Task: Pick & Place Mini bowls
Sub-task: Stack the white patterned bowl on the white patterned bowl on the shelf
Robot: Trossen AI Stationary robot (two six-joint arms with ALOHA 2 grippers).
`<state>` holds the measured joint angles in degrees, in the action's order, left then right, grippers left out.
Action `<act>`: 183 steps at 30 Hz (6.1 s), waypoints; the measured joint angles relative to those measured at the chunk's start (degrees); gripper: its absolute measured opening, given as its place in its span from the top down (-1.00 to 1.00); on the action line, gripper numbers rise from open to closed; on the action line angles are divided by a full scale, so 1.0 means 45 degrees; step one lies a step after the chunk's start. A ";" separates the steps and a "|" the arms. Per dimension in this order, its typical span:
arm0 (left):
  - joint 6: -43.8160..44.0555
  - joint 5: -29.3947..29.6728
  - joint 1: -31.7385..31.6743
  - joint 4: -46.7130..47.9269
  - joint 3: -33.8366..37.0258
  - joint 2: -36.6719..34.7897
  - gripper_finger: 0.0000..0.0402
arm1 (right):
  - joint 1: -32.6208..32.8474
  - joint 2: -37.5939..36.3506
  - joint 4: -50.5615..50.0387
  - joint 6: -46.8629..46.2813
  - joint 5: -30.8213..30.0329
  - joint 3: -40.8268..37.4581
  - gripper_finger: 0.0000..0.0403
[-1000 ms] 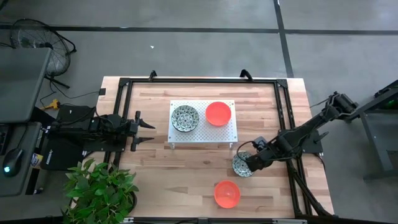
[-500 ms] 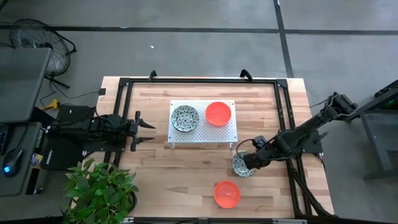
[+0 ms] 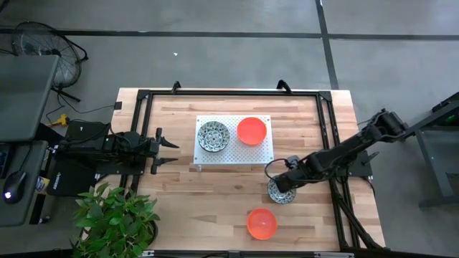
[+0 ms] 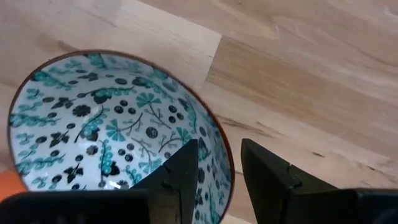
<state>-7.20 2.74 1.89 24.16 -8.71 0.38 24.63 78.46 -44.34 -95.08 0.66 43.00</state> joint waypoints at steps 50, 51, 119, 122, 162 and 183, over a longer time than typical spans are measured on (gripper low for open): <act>0.0004 -0.0053 0.0002 0.0000 -0.0003 -0.0005 -0.12 | -0.0021 -0.4504 -0.1972 -0.0427 -0.0305 0.1256 1.00; 0.0000 -0.0053 0.0000 0.0000 -0.0003 -0.0001 -0.12 | -0.0021 -0.4487 -0.2470 -0.0374 -0.0519 0.1696 1.00; 0.0001 -0.0039 0.0001 0.0000 0.0000 -0.0005 -0.12 | -0.7389 0.7999 -0.4304 0.8613 0.0856 1.8010 1.00; 0.0005 -0.0032 0.0000 0.0002 -0.0001 -0.0005 -0.12 | -0.7394 0.8170 -0.4423 0.8454 0.0948 1.7991 1.00; 0.0004 -0.0049 0.0004 0.0000 0.0000 0.0000 -0.12 | -0.7364 0.8731 -0.4734 0.8563 0.0669 1.7996 0.63; 0.0000 -0.0041 0.0003 0.0000 0.0000 0.0000 -0.12 | -0.7716 0.7694 -0.4954 0.9259 0.0920 1.8000 0.46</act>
<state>-7.20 2.56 1.90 24.16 -8.71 0.38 -10.09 113.09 -66.63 -53.42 4.80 124.01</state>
